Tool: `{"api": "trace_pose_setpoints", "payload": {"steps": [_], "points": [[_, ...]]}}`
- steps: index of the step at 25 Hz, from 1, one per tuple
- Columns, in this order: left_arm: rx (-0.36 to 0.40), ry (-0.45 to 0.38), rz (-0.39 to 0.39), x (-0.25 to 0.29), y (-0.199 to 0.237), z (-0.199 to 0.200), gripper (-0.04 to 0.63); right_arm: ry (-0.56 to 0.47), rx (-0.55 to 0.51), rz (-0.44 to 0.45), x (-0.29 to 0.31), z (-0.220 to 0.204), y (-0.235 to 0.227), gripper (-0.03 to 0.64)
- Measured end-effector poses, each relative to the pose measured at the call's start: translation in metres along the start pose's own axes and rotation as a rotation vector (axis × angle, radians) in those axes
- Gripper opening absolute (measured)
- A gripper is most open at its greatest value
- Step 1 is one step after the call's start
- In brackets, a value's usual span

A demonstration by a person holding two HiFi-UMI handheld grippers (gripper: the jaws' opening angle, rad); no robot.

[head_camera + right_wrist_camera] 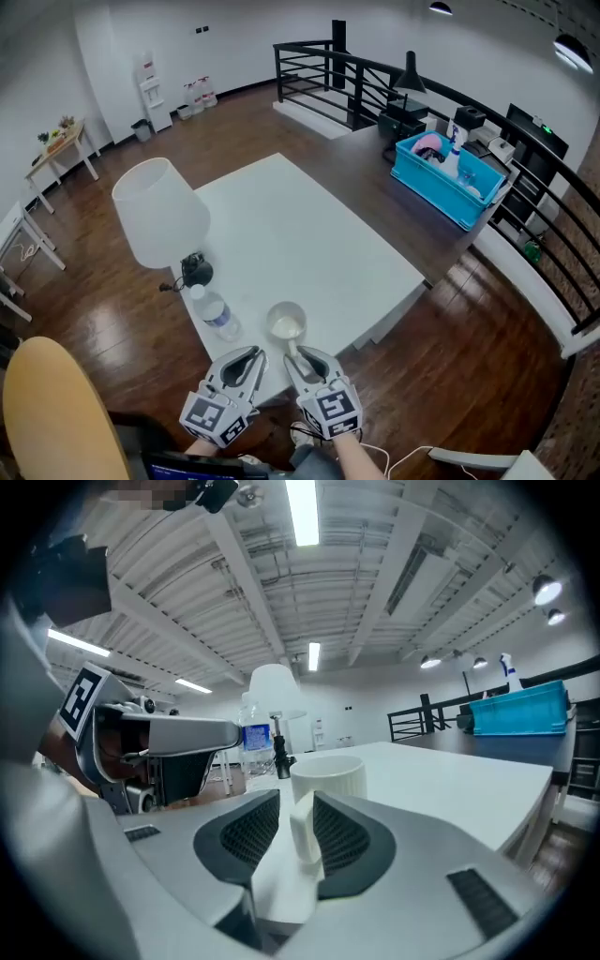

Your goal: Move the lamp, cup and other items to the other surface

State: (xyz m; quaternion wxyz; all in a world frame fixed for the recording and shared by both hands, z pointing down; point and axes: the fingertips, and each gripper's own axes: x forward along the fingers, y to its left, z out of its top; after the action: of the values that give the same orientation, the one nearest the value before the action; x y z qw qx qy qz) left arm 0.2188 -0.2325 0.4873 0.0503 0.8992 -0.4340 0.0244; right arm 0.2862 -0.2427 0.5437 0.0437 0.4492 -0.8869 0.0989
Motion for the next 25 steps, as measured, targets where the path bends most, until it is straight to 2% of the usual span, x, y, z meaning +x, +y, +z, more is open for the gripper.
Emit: {"api": "trace_pose_setpoints", "payload": {"steps": [4,6,7,9,12,18,25], "points": [[-0.004,0.016,0.005,0.003,-0.005,-0.006,0.048,0.076,0.024,-0.003,0.014,-0.018,-0.004,0.123],[-0.008,0.023,0.012,0.002,-0.004,-0.009,0.048,0.095,0.004,-0.007,0.02,-0.023,-0.002,0.121],[-0.011,0.026,0.016,0.001,-0.003,-0.011,0.048,0.095,-0.019,-0.011,0.022,-0.023,0.0,0.097],[-0.011,0.031,0.021,0.0,-0.001,-0.012,0.048,0.079,-0.066,-0.027,0.023,-0.02,0.0,0.04],[0.0,0.038,0.023,-0.001,0.001,-0.013,0.048,0.04,-0.078,-0.019,0.022,-0.015,0.0,0.037],[-0.005,0.052,0.054,-0.006,0.013,-0.017,0.048,-0.039,-0.05,0.053,0.024,0.002,0.011,0.032],[-0.008,0.054,0.083,-0.008,0.024,-0.014,0.049,-0.08,-0.047,0.065,0.026,0.014,0.015,0.021]]}}
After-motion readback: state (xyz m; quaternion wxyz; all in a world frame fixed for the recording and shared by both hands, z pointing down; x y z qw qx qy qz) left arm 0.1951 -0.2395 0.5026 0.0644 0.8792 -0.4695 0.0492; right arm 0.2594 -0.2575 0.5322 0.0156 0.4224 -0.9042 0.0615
